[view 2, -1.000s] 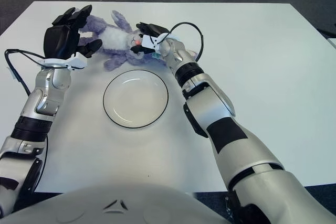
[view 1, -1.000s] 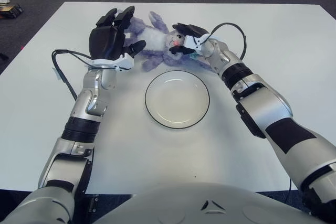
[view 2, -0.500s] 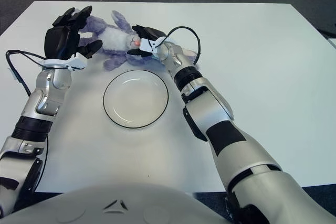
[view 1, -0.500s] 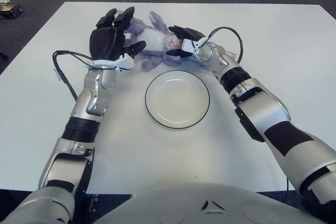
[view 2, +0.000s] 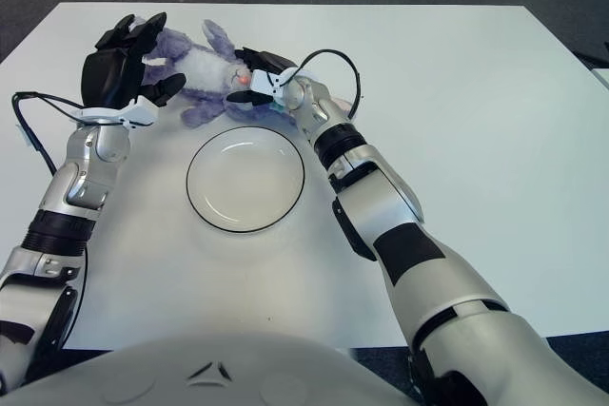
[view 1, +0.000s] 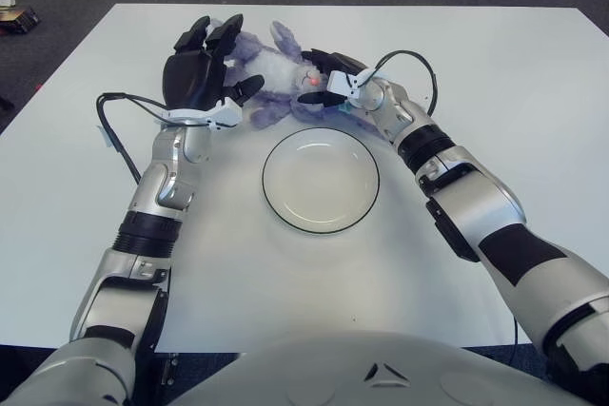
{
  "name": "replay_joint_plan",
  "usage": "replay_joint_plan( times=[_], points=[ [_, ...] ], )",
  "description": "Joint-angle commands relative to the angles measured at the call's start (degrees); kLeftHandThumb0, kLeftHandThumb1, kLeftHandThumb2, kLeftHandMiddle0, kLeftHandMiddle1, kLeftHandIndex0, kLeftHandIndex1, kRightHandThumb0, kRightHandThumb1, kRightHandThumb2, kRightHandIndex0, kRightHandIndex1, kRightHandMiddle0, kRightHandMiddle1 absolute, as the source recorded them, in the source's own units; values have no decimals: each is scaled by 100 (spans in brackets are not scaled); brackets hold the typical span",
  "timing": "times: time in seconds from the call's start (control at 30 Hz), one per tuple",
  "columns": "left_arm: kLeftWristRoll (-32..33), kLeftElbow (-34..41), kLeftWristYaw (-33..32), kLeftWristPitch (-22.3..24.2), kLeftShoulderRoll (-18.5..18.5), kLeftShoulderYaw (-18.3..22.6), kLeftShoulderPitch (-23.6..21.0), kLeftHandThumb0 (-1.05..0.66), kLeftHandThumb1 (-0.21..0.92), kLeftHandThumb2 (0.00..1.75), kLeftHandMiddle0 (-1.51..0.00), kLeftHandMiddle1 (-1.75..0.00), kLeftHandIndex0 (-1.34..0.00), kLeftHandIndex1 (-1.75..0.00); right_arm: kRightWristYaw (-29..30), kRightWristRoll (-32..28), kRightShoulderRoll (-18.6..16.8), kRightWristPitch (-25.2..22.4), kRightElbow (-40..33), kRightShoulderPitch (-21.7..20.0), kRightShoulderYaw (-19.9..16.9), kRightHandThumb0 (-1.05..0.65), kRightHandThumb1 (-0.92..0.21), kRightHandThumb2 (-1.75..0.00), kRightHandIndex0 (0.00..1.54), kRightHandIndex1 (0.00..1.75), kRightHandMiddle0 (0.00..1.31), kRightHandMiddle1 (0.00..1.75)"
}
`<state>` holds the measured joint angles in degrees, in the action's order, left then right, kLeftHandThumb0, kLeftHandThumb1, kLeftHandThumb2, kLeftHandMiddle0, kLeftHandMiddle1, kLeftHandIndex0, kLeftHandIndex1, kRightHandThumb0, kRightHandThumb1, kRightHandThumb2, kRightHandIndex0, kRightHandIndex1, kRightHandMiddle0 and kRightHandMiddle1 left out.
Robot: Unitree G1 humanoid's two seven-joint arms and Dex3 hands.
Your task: Put the doll into the plate.
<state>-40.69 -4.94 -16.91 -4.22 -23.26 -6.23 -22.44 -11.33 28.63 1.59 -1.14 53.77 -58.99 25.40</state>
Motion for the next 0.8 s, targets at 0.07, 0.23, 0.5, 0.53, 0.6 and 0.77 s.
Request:
replay_joint_plan(
  times=[0.07,0.23,0.5,0.53,0.6,0.77],
  points=[
    [96,-123,-174,-212,-9,48,-82,-101,92,67,-48,0,-43,0,68,234,-65,-197,205,283,267,-86,-92,-25,11,0,24,3],
    [149,-176,-242,-321,-19,58,-88,-101,92,67,-49,0,-43,0,242,314,-68,-255,239,327,341,-86,-92,-25,12,1,31,6],
    [253,-242,-333,-533,-48,93,-79,-102,92,66,-49,0,-43,0,603,503,-17,-322,270,412,479,-78,-92,-23,36,6,61,18],
    [253,-246,-334,-540,-48,95,-80,-102,92,66,-49,0,-43,0,610,505,-18,-323,272,413,480,-78,-92,-23,38,7,63,19],
    [269,-246,-340,-587,-49,107,-72,-102,92,66,-49,0,-43,0,728,585,-2,-402,292,433,529,-76,-92,-22,44,8,65,26],
    [276,-238,-339,-640,-39,130,-59,-102,92,66,-48,0,-43,0,954,748,-13,-622,325,455,641,-71,-92,-19,55,17,59,56]
  ],
)
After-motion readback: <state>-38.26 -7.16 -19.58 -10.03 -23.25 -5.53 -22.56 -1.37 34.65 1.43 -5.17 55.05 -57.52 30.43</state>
